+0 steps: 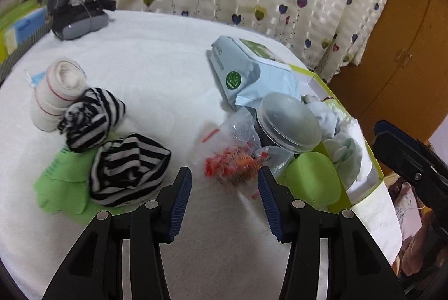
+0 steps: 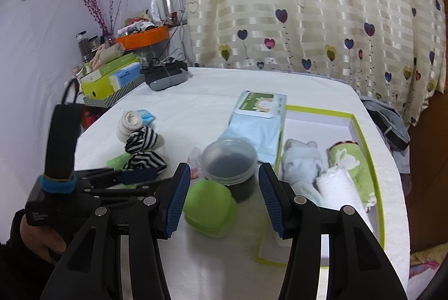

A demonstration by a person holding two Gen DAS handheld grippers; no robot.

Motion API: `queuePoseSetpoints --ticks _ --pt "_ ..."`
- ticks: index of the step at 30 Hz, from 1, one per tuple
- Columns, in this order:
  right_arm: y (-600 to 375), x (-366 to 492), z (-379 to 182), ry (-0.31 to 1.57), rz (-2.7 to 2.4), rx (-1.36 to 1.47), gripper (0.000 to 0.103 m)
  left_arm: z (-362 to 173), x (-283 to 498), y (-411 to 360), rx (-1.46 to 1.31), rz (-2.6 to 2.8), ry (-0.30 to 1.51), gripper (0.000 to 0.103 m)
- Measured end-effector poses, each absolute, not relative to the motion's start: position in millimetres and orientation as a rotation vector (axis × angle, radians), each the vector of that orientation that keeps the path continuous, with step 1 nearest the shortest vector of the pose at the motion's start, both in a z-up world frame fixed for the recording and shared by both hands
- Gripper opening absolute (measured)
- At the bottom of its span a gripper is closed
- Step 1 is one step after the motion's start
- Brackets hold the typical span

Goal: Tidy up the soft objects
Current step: 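Withdraw both tools from the box toward the black-and-white striped socks, then close left tool on the clear bag of red items while right tool approaches striped sock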

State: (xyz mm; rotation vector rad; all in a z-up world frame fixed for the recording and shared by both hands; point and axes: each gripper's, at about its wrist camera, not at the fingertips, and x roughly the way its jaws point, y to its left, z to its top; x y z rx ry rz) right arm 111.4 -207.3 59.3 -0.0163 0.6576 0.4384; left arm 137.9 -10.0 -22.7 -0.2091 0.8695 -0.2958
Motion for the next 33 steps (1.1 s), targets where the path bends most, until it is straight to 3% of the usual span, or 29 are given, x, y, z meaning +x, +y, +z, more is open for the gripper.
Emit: queuePoseSetpoints --ticks 22,26,33 --pt "-226.1 126.0 51.4 0.660 0.446 0.048 0.052 -35.1 160.1 -23.5 -0.174 -0.263 0.913 0.053" --pt "-226.9 127.0 51.0 0.660 0.447 0.050 0.052 -35.1 158.0 -25.2 -0.164 -0.283 0.906 0.036" --pt "-226.3 125.6 52.9 0.654 0.447 0.051 0.052 -30.8 150.2 -31.0 -0.095 -0.287 0.883 0.024"
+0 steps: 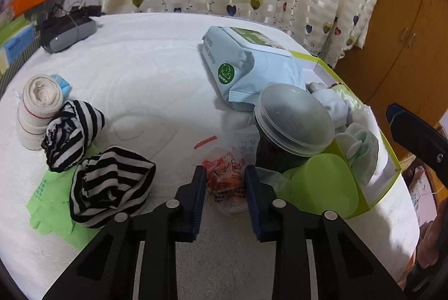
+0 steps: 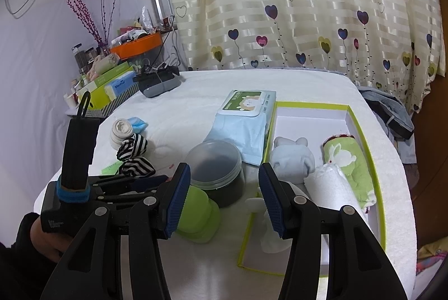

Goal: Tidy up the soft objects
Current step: 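Close left tool on the clear bag of red items while right tool approaches striped sock, then close right tool on the black-and-white striped sock while left tool lifts the bag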

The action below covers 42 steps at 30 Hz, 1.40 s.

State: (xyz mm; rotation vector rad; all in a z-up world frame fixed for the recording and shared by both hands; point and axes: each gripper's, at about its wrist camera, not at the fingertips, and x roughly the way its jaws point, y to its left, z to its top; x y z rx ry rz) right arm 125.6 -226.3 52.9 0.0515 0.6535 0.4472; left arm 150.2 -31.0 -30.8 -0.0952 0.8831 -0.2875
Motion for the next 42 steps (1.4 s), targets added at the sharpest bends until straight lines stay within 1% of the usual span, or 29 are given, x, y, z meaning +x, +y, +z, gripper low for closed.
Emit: queuePoseSetpoints --ticks 2,8,18,23,31,42 --pt "-225.9 124.6 53.7 0.651 0.449 0.050 0.052 -29.5 148.2 -30.7 -0.085 -0.285 0.877 0.020" --pt "-221.6 119.6 56.4 0.642 0.456 0.041 0.052 -23.9 140.1 -24.2 -0.080 -0.253 0.852 0.017" --pt "-207.9 107.6 65.7 0.621 0.477 0.019 0.052 2.4 114.6 -1.1 -0.115 -0.225 0.762 0.016" --pt "-188.4 102.1 67.5 0.623 0.514 -0.008 0.052 16.6 96.5 29.7 -0.147 -0.166 0.697 0.016" --pt "-140.9 103.6 51.9 0.680 0.603 -0.049 0.052 13.4 82.2 89.9 -0.221 -0.037 0.678 0.016" --pt "-75.5 135.5 18.8 0.805 0.679 -0.098 0.052 -0.4 83.9 128.1 -0.286 -0.010 0.677 0.016"
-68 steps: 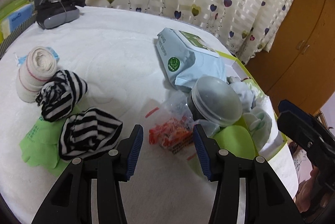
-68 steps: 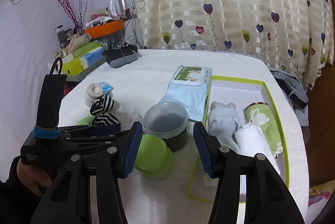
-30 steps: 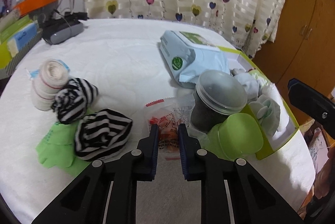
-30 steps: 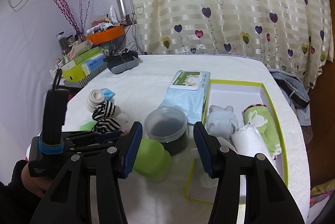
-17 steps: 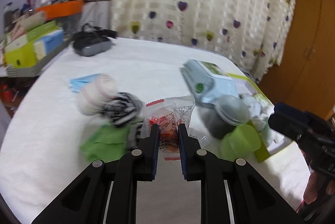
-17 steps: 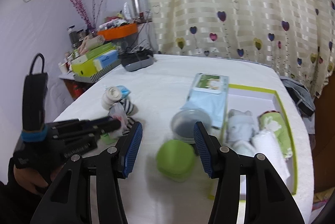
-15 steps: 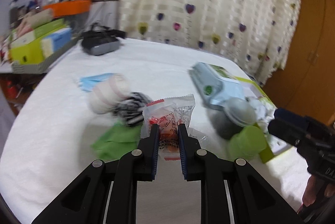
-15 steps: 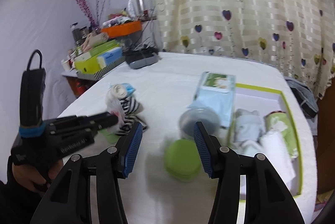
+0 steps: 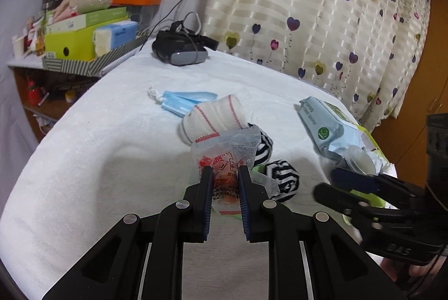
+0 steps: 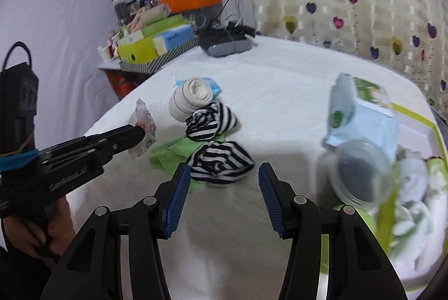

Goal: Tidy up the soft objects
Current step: 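Close right tool on the black-and-white striped sock while left tool lifts the bag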

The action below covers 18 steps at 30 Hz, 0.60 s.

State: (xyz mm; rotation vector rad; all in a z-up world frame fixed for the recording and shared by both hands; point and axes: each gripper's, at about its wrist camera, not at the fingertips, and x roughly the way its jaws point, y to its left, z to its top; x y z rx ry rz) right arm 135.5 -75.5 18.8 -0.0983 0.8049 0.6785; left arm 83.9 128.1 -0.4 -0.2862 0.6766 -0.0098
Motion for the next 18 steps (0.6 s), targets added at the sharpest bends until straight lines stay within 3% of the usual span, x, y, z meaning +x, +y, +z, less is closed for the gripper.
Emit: queuePoseSetpoints --ticks 12,13,14,18 --pt "-41.2 166.5 -14.7 0.930 0.679 -0.126 0.052 -11.9 91.4 140.8 -0.313 -0.027 0.693 0.016" --pt "-41.6 167.3 -15.9 0.934 0.677 -0.126 0.045 -12.1 92.0 140.6 -0.314 -0.029 0.694 0.016" --pt "-42.1 167.9 -16.5 0.936 0.675 -0.126 0.029 -12.3 92.5 140.3 -0.313 -0.031 0.694 0.016" --pt "-47.6 166.7 -13.8 0.917 0.663 -0.127 0.014 -11.4 93.8 137.2 -0.310 -0.037 0.695 0.016"
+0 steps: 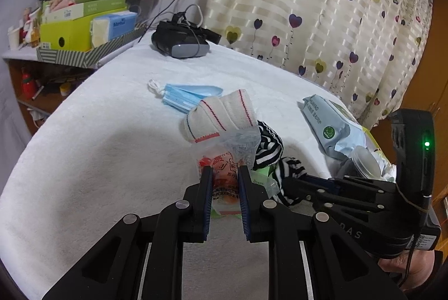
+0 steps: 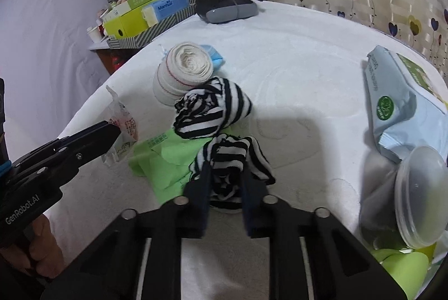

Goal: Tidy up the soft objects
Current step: 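Close right tool on the black-and-white striped sock while left tool lifts the bag, then carry the plastic bag and striped sock with both tools over the box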

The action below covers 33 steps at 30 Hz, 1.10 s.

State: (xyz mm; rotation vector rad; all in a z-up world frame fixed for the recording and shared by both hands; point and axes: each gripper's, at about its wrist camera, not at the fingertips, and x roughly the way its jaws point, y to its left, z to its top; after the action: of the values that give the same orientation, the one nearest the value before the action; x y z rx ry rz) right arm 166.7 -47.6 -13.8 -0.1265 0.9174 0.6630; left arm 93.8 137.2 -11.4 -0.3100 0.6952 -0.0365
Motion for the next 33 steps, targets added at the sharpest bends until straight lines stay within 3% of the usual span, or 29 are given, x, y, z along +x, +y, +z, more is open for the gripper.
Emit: queuePoseSetpoints --ticks 33 --pt "-174.4 75.4 78.2 0.592 0.576 0.008 0.013 64.9 44.7 12.7 -0.138 -0.196 0.579 0.016"
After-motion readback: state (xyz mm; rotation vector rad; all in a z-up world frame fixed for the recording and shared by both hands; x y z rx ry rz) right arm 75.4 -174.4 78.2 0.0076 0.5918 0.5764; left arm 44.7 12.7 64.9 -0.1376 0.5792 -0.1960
